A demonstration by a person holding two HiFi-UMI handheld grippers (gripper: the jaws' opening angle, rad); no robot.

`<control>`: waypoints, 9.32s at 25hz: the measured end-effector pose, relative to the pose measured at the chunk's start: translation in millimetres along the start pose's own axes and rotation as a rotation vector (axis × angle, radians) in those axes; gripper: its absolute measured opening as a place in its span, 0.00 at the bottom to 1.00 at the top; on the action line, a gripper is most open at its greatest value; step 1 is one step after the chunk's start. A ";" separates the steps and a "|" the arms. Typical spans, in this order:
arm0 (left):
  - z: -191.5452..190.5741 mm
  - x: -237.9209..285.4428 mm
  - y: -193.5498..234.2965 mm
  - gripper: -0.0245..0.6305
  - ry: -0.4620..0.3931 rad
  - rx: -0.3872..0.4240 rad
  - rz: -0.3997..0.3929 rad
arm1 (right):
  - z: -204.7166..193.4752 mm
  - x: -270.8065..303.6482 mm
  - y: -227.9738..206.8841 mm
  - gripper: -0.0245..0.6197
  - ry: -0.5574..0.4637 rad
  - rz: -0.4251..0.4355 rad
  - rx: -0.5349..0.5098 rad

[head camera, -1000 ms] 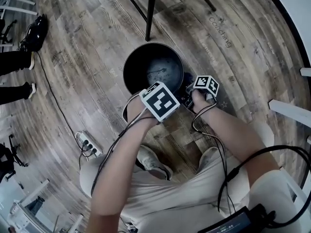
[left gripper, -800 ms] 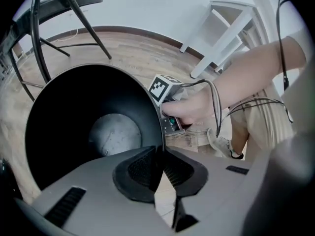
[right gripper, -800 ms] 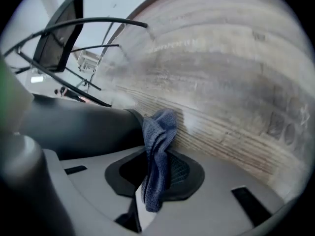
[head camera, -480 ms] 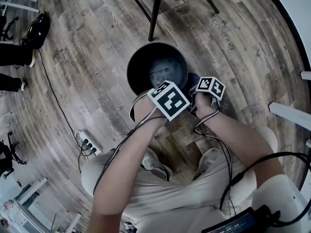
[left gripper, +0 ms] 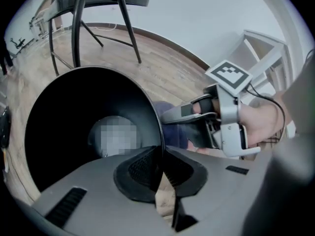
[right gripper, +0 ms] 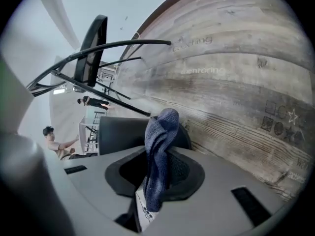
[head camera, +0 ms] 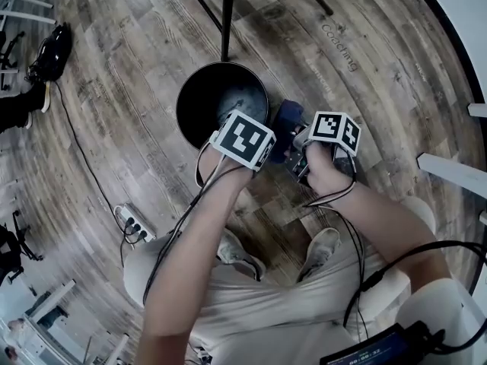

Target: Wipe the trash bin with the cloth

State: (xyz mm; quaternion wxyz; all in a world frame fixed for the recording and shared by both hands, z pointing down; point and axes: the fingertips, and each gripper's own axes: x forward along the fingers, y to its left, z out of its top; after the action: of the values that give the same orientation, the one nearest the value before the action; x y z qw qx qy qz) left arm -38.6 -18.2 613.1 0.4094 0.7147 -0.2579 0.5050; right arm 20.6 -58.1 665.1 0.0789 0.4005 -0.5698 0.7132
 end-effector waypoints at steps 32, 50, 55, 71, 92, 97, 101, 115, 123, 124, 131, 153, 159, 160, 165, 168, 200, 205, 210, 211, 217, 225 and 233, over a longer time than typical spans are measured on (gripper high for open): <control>-56.2 3.0 5.1 0.10 0.278 0.411 -0.020 | -15.7 9.2 26.5 0.14 -0.011 0.057 0.005; -50.2 5.7 -3.5 0.10 0.206 0.492 -0.066 | -22.1 24.9 -31.3 0.14 0.079 0.009 -0.214; -51.2 7.3 -5.0 0.10 0.121 0.534 -0.089 | -44.6 -15.6 26.9 0.14 0.087 0.249 -0.436; -48.2 11.3 0.2 0.10 0.022 0.651 0.029 | -28.1 43.2 -1.5 0.14 -0.013 0.258 -0.561; -8.1 17.7 -23.2 0.12 -0.078 0.309 0.022 | -17.5 -26.2 20.5 0.14 0.042 0.292 -0.826; -23.4 0.6 -38.3 0.22 -0.088 0.413 -0.064 | -30.8 -55.3 32.0 0.14 0.001 0.356 -0.837; -49.3 -9.5 -27.4 0.23 -0.034 0.638 0.009 | -43.9 -56.8 34.6 0.14 -0.027 0.365 -0.900; -87.3 5.8 18.3 0.09 0.158 1.015 0.239 | -47.0 -6.3 51.0 0.14 -0.068 0.379 -0.914; -71.4 13.3 -5.1 0.09 0.133 0.766 0.020 | -23.3 58.8 -21.8 0.14 0.041 0.203 -0.815; -66.1 15.0 -13.4 0.10 0.107 0.698 -0.028 | -19.3 69.2 -35.8 0.14 0.055 0.159 -0.798; -24.4 23.2 -33.3 0.12 -0.043 0.407 -0.062 | -6.2 93.6 -81.1 0.14 0.145 0.013 -0.777; -93.9 -8.5 10.4 0.11 0.121 0.876 0.210 | -59.4 -23.6 41.8 0.14 -0.118 0.430 -0.862; -70.7 -5.4 0.4 0.06 0.097 0.737 0.127 | -71.2 25.8 -1.0 0.14 0.017 0.337 -0.809; -67.1 -5.0 0.8 0.06 0.100 0.711 0.117 | -73.0 33.0 -7.6 0.14 0.040 0.328 -0.793; -46.5 -3.5 -0.2 0.06 0.099 0.558 0.085 | -72.3 68.9 -39.6 0.14 0.124 0.237 -0.717; -32.4 -1.7 -4.6 0.06 0.068 0.462 0.079 | -68.8 86.8 -62.5 0.14 0.159 0.148 -0.633; -58.3 -8.3 12.0 0.06 0.112 0.684 0.126 | -59.0 -3.9 51.1 0.14 -0.103 0.464 -0.508; -40.5 -9.6 12.7 0.06 0.101 0.607 0.090 | -53.4 28.5 16.2 0.14 -0.025 0.416 -0.489; -29.9 -6.5 5.6 0.07 0.085 0.429 -0.001 | -44.3 61.9 -18.7 0.14 0.030 0.320 -0.470; -25.8 -5.7 3.3 0.07 0.074 0.396 -0.011 | -41.6 68.3 -27.8 0.14 0.042 0.290 -0.467; -2.1 -4.1 -5.9 0.07 -0.007 0.291 0.015 | -30.9 98.9 -73.0 0.14 0.131 0.133 -0.410; -14.0 -26.3 -9.3 0.24 0.007 0.518 -0.031 | -25.5 57.4 -39.3 0.14 0.046 0.268 -0.534; -74.2 -10.8 38.9 0.23 0.265 0.939 0.151 | -54.4 -23.9 53.4 0.14 -0.120 0.592 -0.606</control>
State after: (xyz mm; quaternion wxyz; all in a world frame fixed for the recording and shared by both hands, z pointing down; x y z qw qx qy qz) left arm -110.8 23.4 627.1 0.0346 0.7310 0.0008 0.6815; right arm -20.0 -20.3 607.6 -0.0485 0.2193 -0.8475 0.4808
